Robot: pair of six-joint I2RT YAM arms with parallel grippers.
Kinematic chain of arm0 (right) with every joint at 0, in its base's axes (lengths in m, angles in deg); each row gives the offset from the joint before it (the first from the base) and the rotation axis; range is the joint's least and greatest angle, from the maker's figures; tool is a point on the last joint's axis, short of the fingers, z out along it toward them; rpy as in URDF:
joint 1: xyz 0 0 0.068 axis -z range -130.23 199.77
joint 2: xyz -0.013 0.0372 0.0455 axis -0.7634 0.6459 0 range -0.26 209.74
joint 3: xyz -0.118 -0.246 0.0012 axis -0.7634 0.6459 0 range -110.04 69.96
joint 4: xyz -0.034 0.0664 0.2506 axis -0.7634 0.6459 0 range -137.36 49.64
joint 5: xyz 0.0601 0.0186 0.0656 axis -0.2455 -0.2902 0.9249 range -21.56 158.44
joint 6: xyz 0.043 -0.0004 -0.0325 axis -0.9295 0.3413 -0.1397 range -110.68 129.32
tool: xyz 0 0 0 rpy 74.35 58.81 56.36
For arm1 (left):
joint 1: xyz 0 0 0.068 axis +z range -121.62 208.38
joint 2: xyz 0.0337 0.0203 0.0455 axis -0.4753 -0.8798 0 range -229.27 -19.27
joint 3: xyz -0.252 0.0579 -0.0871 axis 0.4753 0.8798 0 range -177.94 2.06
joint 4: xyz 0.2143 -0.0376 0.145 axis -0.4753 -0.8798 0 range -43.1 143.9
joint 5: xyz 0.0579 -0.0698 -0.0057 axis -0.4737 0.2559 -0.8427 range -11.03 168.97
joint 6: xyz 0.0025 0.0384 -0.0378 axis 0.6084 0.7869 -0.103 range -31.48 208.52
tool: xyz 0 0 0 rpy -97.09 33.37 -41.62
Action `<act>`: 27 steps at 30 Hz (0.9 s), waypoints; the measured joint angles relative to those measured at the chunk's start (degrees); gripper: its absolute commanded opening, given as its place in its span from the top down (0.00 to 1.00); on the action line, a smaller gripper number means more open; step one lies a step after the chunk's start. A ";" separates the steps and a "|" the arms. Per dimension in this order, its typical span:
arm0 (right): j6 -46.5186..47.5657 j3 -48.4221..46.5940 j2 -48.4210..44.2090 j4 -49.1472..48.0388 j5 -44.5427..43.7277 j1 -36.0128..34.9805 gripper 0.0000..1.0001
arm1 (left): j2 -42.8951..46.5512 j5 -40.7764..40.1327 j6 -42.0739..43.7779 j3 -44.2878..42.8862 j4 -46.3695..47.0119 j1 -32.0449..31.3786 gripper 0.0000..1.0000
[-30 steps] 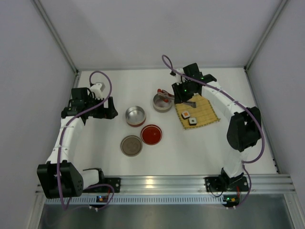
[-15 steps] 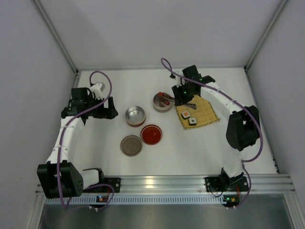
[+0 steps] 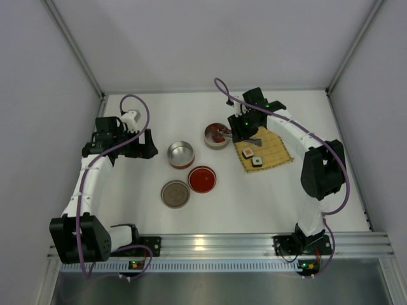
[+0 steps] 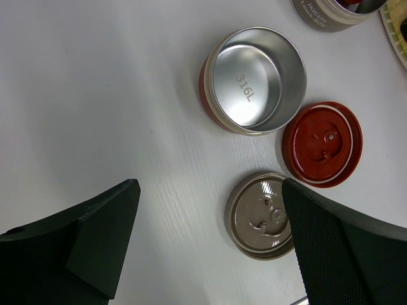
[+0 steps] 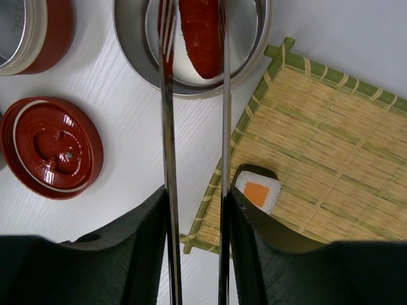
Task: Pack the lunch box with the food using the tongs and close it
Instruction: Place the fake food in the packing box, then pick up the fake food from the plate.
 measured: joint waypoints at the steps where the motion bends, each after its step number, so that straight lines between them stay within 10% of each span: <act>1: 0.02 -0.02 0.00 0.00 0.00 0.00 0.57 | -0.07 0.13 0.00 0.00 0.00 0.00 0.02; 15: -0.31 -2.71 -2.19 1.51 0.48 0.04 0.58 | -0.07 0.31 0.28 -0.02 -0.50 0.00 0.02; 27: 2.56 6.32 -25.07 8.33 -3.32 5.14 0.58 | 1.95 -1.01 1.70 -0.57 -1.79 0.00 0.02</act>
